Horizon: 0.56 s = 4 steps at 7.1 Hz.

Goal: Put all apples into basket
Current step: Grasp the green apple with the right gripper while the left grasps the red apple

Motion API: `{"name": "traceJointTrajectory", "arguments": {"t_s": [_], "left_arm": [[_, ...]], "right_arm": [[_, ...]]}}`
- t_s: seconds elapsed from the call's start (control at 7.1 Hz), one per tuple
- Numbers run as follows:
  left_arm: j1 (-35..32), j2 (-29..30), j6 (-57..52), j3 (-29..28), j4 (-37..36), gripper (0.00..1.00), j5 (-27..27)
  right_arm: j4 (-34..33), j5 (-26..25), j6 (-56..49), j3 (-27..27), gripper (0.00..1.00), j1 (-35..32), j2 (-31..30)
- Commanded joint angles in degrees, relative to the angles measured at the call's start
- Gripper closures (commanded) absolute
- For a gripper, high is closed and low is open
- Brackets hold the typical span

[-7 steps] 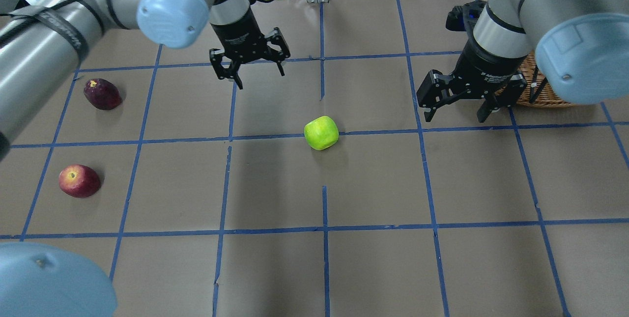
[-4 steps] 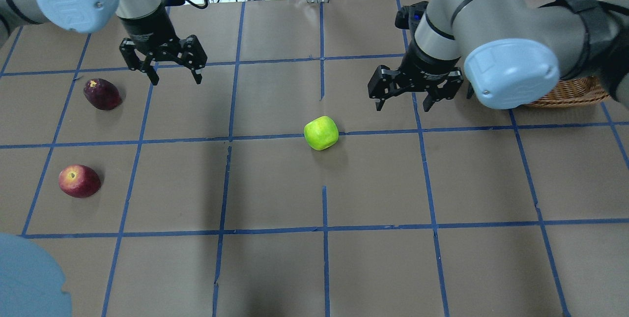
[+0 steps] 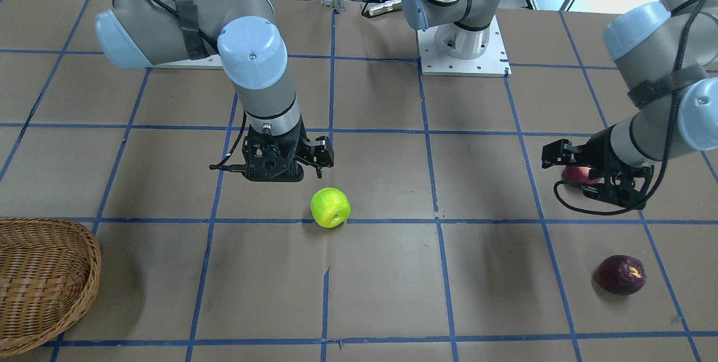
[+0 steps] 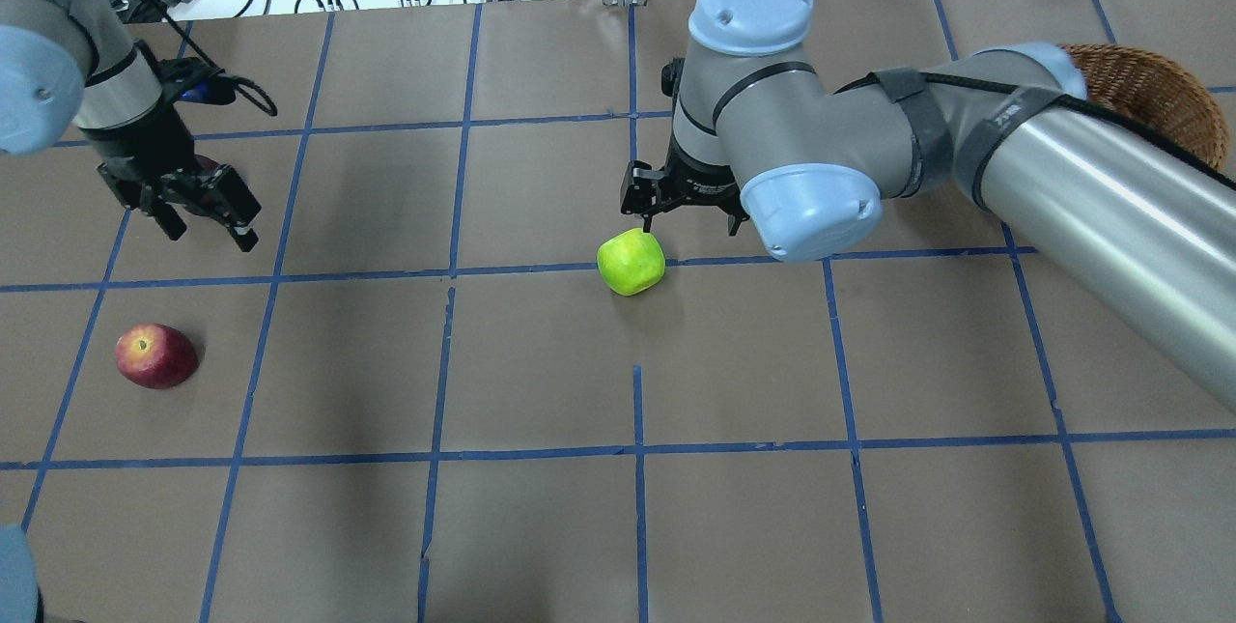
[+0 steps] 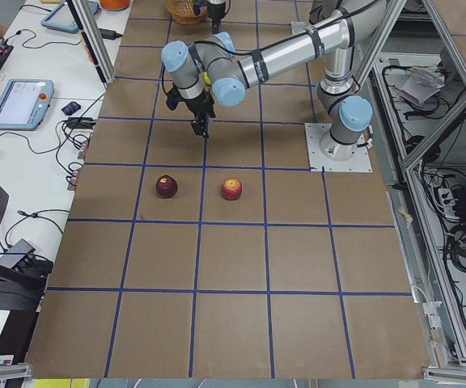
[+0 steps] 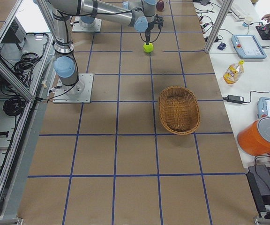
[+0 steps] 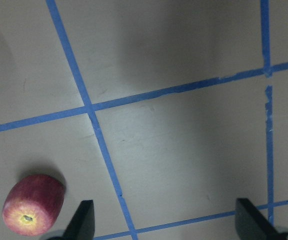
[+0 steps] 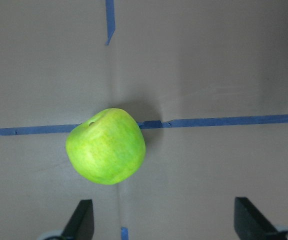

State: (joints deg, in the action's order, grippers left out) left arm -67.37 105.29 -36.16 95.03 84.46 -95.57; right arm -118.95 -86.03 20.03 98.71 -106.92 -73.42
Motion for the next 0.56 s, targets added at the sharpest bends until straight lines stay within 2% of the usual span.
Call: {"name": "traceJointTrajectory", "arguments": {"t_s": [0.0,0.14,0.28,0.42], "left_arm": [[9.69,0.27,-13.09,9.77,-13.63,0.01,-0.06],[11.37,-0.35,-16.45,14.7,-21.46,0.0,-0.32],[12.0,-0.26,-18.4,16.49,-24.93,0.0,-5.54],[11.92,0.87,-18.16,17.2,-25.22,0.0,-6.64]], "right_arm": [[-7.93,-0.89,-0.23,-0.09,0.0,-2.49,4.93],[-9.71,-0.89,-4.17,-0.09,0.0,-2.85,6.43],[-10.07,-0.11,-5.25,-0.09,0.0,-2.85,6.97],[-10.08,-0.1,-6.74,-0.09,0.0,-2.85,7.85]]}}
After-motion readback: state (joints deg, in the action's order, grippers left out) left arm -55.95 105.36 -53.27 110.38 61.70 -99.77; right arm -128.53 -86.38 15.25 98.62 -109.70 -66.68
